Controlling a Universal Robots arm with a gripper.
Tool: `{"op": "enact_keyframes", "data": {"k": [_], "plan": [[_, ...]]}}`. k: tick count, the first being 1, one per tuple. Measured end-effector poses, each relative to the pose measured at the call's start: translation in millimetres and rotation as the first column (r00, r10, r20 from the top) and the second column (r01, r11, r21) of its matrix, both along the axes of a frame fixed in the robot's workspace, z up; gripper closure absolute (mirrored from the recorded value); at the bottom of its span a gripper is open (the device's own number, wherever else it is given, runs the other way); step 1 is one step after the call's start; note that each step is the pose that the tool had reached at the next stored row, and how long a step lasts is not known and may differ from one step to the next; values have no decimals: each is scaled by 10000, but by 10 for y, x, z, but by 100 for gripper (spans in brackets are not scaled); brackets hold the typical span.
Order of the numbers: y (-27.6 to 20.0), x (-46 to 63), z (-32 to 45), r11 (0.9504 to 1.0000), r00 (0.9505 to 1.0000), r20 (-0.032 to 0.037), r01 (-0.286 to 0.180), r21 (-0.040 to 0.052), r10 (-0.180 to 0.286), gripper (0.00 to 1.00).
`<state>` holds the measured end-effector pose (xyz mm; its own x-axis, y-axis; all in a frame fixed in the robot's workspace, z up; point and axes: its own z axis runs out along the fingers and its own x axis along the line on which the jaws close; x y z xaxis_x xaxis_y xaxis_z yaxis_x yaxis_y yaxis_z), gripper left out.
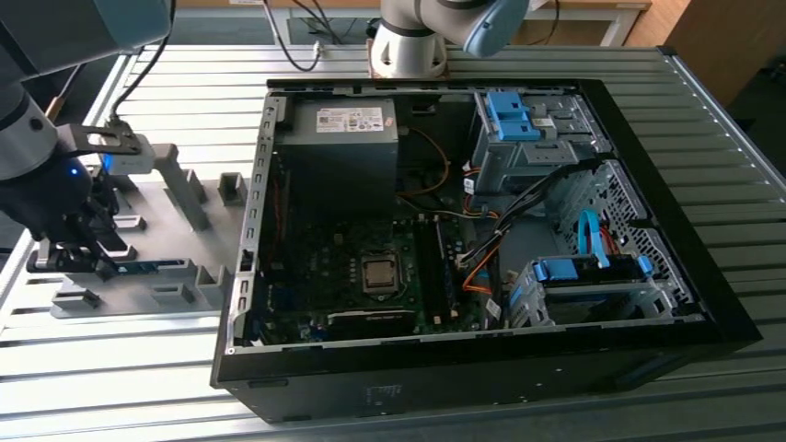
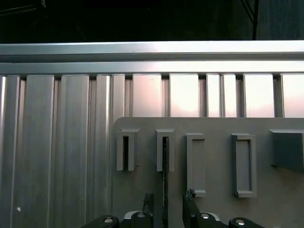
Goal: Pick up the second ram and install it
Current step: 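Pick up the second ram and move it above second insertion slot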
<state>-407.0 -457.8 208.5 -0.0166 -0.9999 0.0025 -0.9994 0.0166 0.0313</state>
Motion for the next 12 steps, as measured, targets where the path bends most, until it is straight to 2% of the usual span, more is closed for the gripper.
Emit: {"op": "enact_keyframes", "data": {"k": [3, 12], "plan": [[-1, 1, -46, 10000, 10000, 2, -70, -23, 71, 63], [0, 2, -74, 9999, 10000, 7, -77, -74, 77, 63]]}}
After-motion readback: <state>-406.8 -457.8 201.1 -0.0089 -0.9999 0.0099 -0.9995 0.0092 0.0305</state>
